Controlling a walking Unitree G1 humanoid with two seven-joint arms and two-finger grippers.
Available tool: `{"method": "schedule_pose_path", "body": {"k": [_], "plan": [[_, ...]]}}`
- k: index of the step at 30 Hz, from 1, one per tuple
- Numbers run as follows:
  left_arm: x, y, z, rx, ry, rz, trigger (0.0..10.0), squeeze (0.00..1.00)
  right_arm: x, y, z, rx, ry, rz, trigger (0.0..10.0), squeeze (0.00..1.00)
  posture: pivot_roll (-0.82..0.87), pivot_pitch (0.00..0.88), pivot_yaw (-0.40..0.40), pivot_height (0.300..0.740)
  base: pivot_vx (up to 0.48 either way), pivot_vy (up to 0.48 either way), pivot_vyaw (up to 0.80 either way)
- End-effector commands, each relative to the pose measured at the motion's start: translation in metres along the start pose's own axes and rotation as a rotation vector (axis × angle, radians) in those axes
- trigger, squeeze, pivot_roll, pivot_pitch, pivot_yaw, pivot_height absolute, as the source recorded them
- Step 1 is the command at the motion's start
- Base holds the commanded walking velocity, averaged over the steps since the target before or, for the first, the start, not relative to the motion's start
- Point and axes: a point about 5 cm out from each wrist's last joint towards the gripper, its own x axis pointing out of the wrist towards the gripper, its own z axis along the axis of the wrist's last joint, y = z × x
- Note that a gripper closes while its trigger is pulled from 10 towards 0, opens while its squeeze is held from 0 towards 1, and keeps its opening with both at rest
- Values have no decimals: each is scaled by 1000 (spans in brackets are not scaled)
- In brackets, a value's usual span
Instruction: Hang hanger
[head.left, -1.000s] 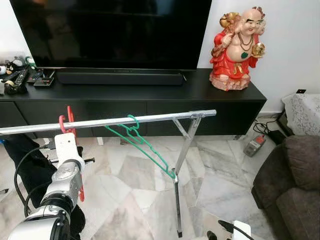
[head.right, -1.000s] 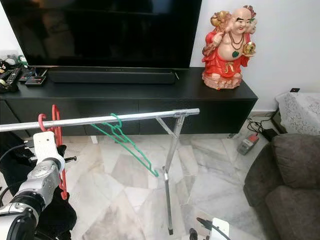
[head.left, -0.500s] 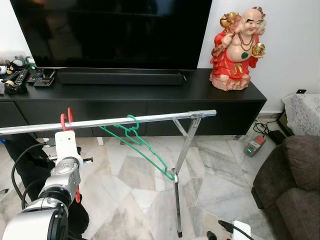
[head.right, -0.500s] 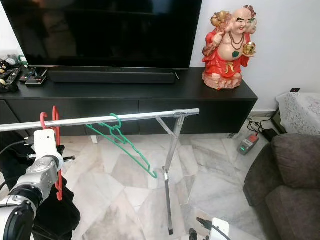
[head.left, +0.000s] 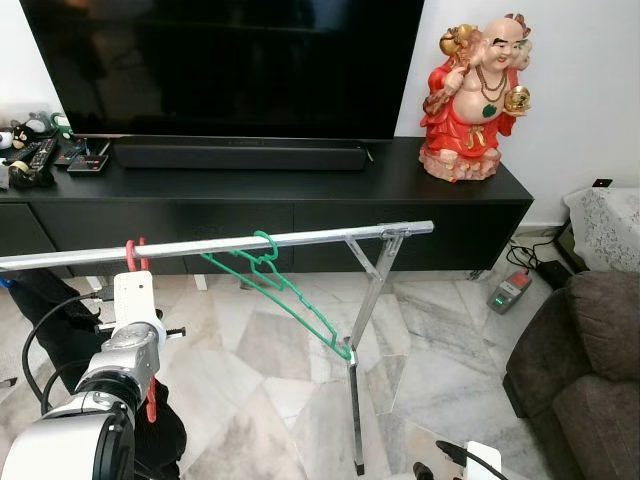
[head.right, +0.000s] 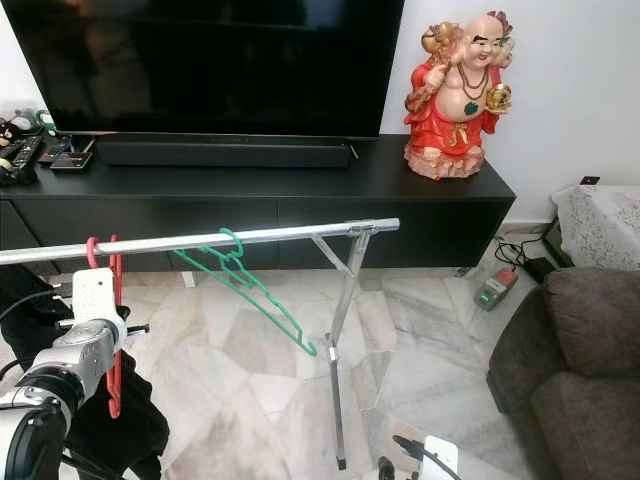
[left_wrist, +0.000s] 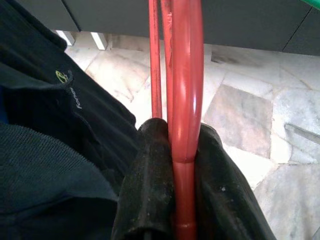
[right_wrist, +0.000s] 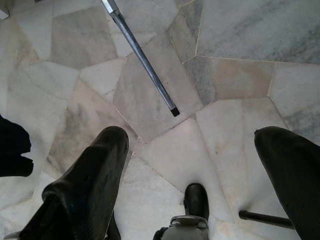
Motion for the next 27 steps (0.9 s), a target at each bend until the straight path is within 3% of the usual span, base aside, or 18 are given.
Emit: {"method": "schedule_pose_path", "body": {"k": [1,4,9,11,18,27], "plan": [[0,3,-12,36,64,4,10000,0,-1,-2,-4,7,16,-8,10000,0,-15,45,-45,740,0,0,0],[-2,2,-27,69,104,-14,10000,0,-1,-1,-5,7,18,-5,10000,0,-16,47,-40,740,0,0,0],[-3,3,-32,83,117,-26,10000,0,-1,-1,-5,9,17,-5,10000,0,-15,48,-37,740,0,0,0],[-4,11,-40,118,129,-25,10000,0,-1,0,-6,9,19,-5,10000,0,-6,54,-34,740,0,0,0],[-5,27,-44,164,134,-16,10000,0,-1,1,-7,9,18,-3,10000,0,-1,55,-25,740,0,0,0],[-10,25,-49,167,125,-42,10000,0,-1,2,-6,5,17,3,10000,0,3,46,-24,740,0,0,0]]}}
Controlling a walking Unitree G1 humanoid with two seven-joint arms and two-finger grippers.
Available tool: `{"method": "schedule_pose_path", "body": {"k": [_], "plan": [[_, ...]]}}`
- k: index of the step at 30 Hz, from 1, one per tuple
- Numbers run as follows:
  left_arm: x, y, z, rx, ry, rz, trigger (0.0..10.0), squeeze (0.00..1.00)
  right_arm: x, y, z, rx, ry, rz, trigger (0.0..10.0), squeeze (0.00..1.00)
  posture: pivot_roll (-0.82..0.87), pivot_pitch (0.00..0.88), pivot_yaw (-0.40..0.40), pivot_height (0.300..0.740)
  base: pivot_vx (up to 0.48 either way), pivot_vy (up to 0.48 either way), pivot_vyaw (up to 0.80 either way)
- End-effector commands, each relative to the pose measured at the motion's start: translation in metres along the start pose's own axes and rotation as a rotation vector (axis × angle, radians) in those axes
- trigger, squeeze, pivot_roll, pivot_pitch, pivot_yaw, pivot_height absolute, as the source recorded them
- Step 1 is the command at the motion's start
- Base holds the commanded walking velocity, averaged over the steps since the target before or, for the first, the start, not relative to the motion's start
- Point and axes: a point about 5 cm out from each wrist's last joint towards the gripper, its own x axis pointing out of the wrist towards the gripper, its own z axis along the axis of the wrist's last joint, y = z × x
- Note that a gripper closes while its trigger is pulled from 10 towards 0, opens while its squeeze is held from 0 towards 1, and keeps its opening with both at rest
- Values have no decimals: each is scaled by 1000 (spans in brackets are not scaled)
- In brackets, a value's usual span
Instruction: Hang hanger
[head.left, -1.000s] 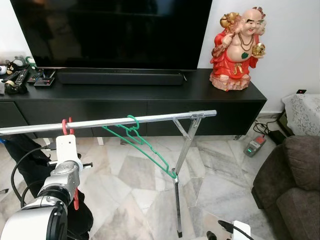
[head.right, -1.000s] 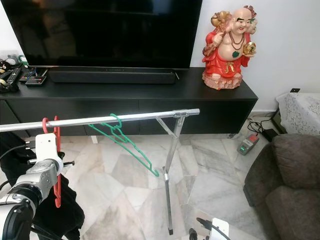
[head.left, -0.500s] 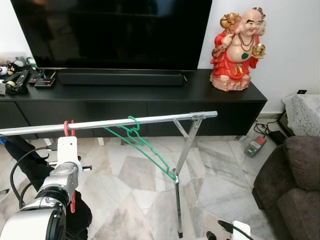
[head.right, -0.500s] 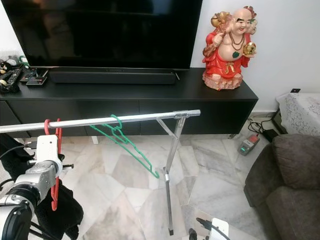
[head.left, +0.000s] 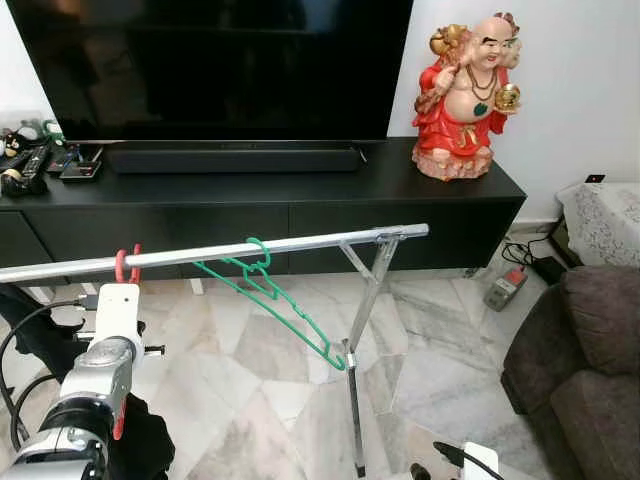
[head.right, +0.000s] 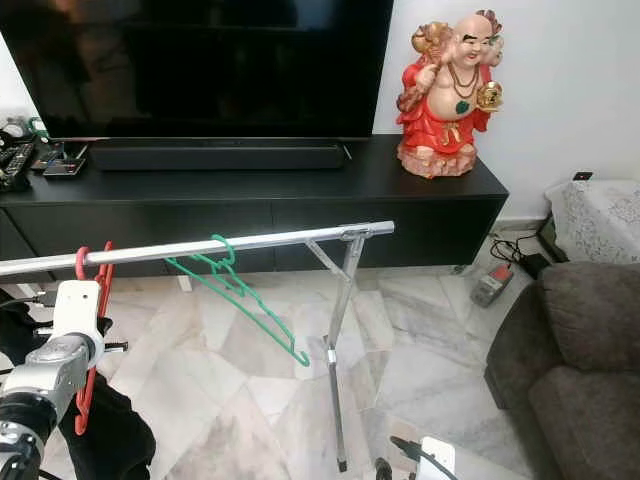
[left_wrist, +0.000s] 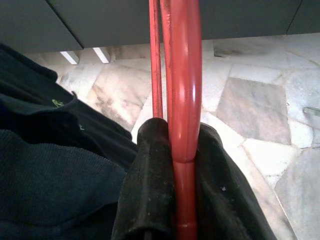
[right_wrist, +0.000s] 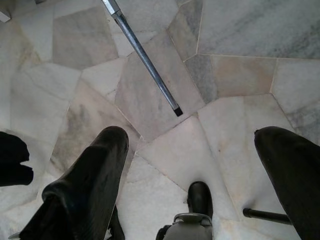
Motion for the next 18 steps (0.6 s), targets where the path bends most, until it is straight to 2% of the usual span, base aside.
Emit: {"method": "schedule_pose_path", "body": {"k": [1,6,14,18], "plan": [[-4,-6,-34,25,135,-23,10000,0,-1,-1,-4,8,11,-4,10000,0,-4,42,-21,740,0,0,0],[-7,-11,-35,47,133,-54,10000,0,0,0,-3,12,9,-7,10000,0,-4,40,-18,740,0,0,0],[-13,-11,-33,59,118,-61,10000,0,0,1,-3,7,12,-4,10000,0,8,43,-21,740,0,0,0],[-15,-24,-34,19,65,-81,10000,0,0,1,-3,5,12,-4,10000,0,0,48,-22,740,0,0,0]]}}
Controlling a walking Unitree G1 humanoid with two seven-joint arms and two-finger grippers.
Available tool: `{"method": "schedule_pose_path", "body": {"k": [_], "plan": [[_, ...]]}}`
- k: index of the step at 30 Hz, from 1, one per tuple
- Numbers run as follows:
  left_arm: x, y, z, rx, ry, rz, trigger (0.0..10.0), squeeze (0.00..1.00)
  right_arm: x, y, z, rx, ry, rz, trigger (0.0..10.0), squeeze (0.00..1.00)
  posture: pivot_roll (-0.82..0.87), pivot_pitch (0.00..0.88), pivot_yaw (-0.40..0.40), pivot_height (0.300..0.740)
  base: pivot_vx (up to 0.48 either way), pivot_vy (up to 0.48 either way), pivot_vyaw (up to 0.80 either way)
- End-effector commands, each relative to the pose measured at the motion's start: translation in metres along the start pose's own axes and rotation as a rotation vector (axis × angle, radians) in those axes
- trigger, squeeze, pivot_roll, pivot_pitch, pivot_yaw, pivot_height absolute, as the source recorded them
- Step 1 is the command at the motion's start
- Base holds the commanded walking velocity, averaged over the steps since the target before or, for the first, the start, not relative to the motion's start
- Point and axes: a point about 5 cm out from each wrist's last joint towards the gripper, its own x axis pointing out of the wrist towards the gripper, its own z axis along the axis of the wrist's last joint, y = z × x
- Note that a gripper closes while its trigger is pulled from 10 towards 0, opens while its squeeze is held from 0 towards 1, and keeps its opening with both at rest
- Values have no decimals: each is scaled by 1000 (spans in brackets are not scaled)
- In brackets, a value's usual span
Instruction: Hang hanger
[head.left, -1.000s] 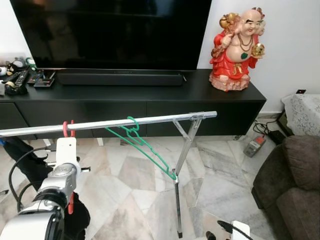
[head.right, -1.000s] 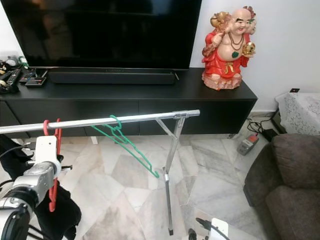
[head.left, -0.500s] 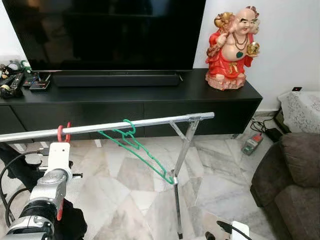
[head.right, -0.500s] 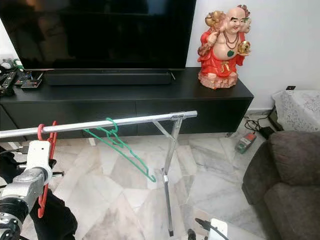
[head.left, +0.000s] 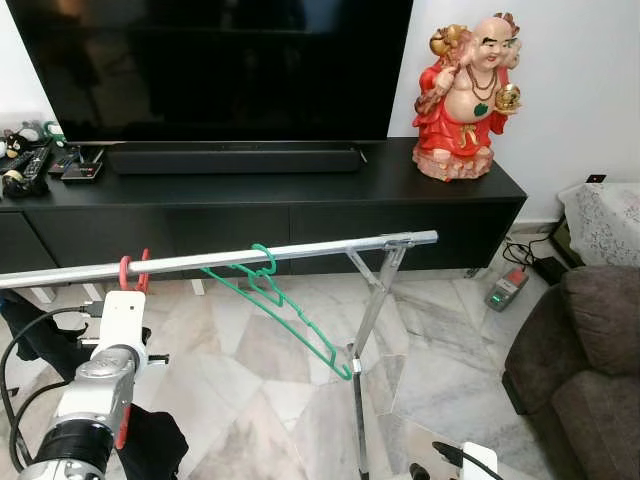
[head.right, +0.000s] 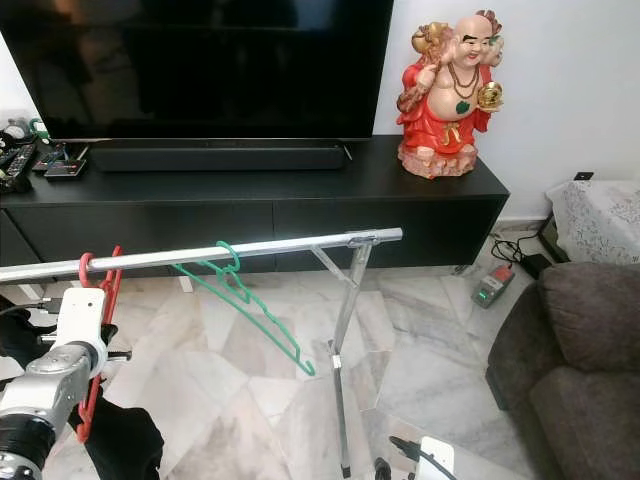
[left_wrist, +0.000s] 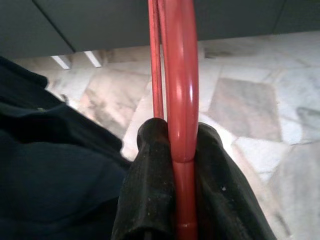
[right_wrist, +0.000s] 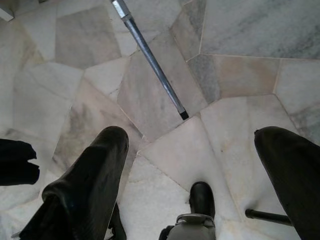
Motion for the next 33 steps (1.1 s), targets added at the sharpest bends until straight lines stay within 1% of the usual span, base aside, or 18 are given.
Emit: {"method": "schedule_pose_path", "body": {"k": [1,2,3,4,6,7,8,9,10,16,27,33], "plan": [[-4,-13,-27,10,93,-47,10000,0,0,0,-3,7,10,-7,10000,0,-4,50,-20,740,0,0,0],[-4,-14,-27,11,94,-50,10000,0,0,0,-3,7,10,-7,10000,0,-4,50,-20,740,0,0,0],[-5,-15,-27,11,96,-52,10000,929,0,-1,-3,11,9,-9,10000,0,-7,51,-19,740,0,0,0],[-5,-17,-28,9,100,-58,10000,929,0,-1,-3,14,8,-11,10000,0,-7,53,-18,740,0,0,0],[-7,-19,-27,20,94,-66,10000,867,-1,-2,-3,17,7,-15,10000,0,-7,53,-18,740,0,0,0],[-7,-19,-27,20,94,-66,10000,867,-1,-2,-3,17,7,-15,10000,0,-7,53,-18,740,0,0,0],[-7,-19,-26,24,88,-67,10000,922,-1,-2,-3,17,9,-16,10000,0,1,58,-21,740,0,0,0],[-7,-18,-25,24,87,-67,10000,922,-1,-2,-3,16,9,-16,10000,0,1,58,-21,740,0,0,0],[-7,-17,-25,25,85,-65,10000,1000,-1,-2,-3,14,12,-14,10000,0,4,59,-22,740,0,0,0],[-8,-13,-28,27,89,-46,10000,1000,-1,-1,-4,13,13,-10,10000,0,3,61,-22,740,0,0,0],[-11,-19,-28,26,77,-49,10000,1000,-1,-1,-4,15,14,-9,10000,0,3,61,-22,740,0,0,0],[-21,-24,-22,13,20,-41,10000,1000,-1,-2,-4,16,14,-11,10000,0,2,62,-20,740,0,0,0]]}}
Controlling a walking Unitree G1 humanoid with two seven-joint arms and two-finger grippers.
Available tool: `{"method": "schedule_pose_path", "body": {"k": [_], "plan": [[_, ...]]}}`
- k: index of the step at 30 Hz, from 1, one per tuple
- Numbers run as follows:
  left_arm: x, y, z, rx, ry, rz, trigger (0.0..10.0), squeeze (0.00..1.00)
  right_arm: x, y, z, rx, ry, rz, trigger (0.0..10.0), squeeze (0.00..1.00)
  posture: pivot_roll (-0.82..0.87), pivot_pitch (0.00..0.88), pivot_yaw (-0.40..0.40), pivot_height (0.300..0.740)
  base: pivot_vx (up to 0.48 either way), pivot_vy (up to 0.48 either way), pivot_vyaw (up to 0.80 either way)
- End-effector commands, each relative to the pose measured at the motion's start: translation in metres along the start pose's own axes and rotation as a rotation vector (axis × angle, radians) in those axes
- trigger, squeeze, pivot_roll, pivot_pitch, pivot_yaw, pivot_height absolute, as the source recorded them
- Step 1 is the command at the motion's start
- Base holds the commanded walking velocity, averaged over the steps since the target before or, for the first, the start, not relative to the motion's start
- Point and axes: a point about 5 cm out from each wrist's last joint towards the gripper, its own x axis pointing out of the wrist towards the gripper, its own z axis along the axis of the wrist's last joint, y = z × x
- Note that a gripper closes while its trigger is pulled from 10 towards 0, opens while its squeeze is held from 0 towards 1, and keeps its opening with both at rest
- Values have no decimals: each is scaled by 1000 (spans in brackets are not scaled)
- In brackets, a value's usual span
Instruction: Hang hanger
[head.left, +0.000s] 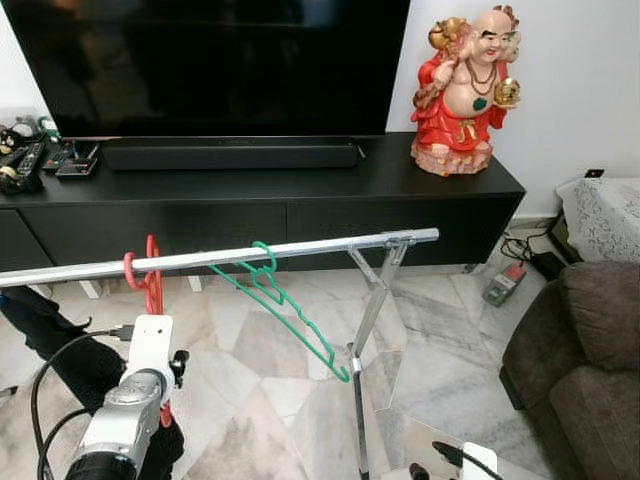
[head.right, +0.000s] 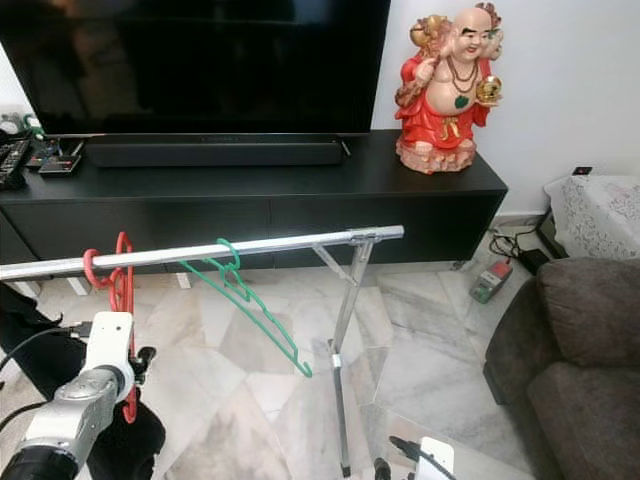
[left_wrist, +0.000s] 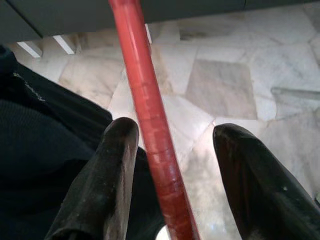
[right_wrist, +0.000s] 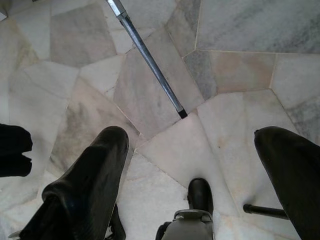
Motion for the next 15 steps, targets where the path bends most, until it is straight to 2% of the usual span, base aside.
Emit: {"method": "schedule_pose_path", "body": {"k": [1,7,9,13,15], "plan": [[-6,-1,0,7,-9,20,10000,1000,-1,-2,-4,8,15,-9,10000,0,3,64,-19,740,0,0,0],[-18,-6,4,35,-54,22,10000,1000,-1,-1,-4,9,15,-7,10000,0,4,63,-16,740,0,0,0],[-32,-12,7,59,-107,1,10000,1000,-1,-1,-4,8,15,-8,10000,0,2,61,-14,740,0,0,0],[-48,-15,5,75,-132,-7,10000,1000,-1,-1,-4,7,15,-7,10000,0,2,61,-13,740,0,0,0],[-61,-17,3,90,-158,-26,10000,1000,-1,-2,-4,7,16,-7,10000,0,5,60,-12,740,0,0,0]]}}
